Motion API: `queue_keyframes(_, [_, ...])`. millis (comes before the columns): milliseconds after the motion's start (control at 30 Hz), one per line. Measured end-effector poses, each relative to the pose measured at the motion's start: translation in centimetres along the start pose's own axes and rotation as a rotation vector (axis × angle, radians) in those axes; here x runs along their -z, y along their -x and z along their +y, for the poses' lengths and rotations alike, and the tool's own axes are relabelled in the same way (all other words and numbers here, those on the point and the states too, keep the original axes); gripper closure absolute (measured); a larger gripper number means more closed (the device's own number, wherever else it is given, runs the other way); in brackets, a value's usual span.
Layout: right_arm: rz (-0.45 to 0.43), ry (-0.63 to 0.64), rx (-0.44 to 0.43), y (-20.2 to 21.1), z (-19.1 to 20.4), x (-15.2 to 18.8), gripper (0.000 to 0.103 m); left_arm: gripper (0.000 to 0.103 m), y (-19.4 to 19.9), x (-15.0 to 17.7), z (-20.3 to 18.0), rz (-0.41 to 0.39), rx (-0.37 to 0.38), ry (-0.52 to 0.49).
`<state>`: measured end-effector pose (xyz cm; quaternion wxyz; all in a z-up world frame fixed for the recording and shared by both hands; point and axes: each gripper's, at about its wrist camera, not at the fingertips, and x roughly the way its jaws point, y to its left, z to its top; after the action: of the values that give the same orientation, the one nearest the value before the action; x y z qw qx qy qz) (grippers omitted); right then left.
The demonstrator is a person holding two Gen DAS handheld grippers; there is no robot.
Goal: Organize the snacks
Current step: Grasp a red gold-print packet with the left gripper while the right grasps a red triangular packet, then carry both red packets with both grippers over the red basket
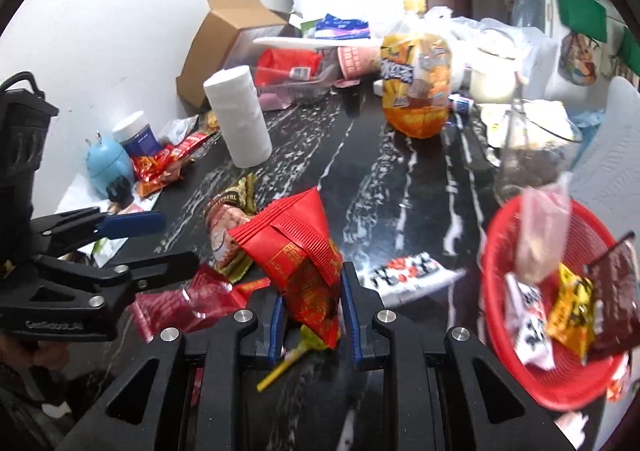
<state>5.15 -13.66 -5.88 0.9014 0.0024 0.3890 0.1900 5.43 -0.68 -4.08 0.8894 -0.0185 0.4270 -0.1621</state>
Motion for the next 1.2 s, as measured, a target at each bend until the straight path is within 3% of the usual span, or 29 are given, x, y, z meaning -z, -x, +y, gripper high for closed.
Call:
queue_keyframes(300, [-0.003, -0.086, 0.02, 2.3, -2.7, 2.6, 0.079, 0.036, -2.3, -0.3, -3.8, 0.044, 0.078, -0.088])
queue_keyframes(367, [0.001, -0.099, 0.016, 2.3, -3.2, 3.0, 0.079, 0.045, -3.0, -0.5, -4.4, 0.057, 0.044, -0.12])
queue_keyframes(433, [0.003, -0.104, 0.015, 2.2, -3.6, 3.3, 0.079, 0.063, -3.6, -0.5, -4.8, 0.072, 0.024, -0.145])
queue_keyframes(500, [0.004, -0.109, 0.009, 2.1, -3.8, 3.4, 0.079, 0.067, -4.4, -0.5, -4.9, 0.095, 0.023, -0.15])
queue_keyframes(600, [0.005, -0.114, -0.009, 1.8, -4.0, 3.3, 0.079, 0.067, -5.4, -0.6, -4.4, 0.134, 0.039, -0.123])
queue_keyframes(900, [0.025, -0.117, -0.03, 0.9, -4.3, 3.3, 0.079, 0.067, -7.5, -0.7, -4.7, 0.195, -0.023, -0.173])
queue_keyframes(1033, [0.035, -0.122, -0.027, 0.7, -4.3, 3.4, 0.079, 0.067, -8.9, -0.6, -3.7, 0.248, 0.042, -0.108])
queue_keyframes(1200, [0.04, -0.122, -0.027, 0.6, -4.2, 3.3, 0.079, 0.07, -8.3, -0.3, -3.8, 0.213, 0.058, -0.111])
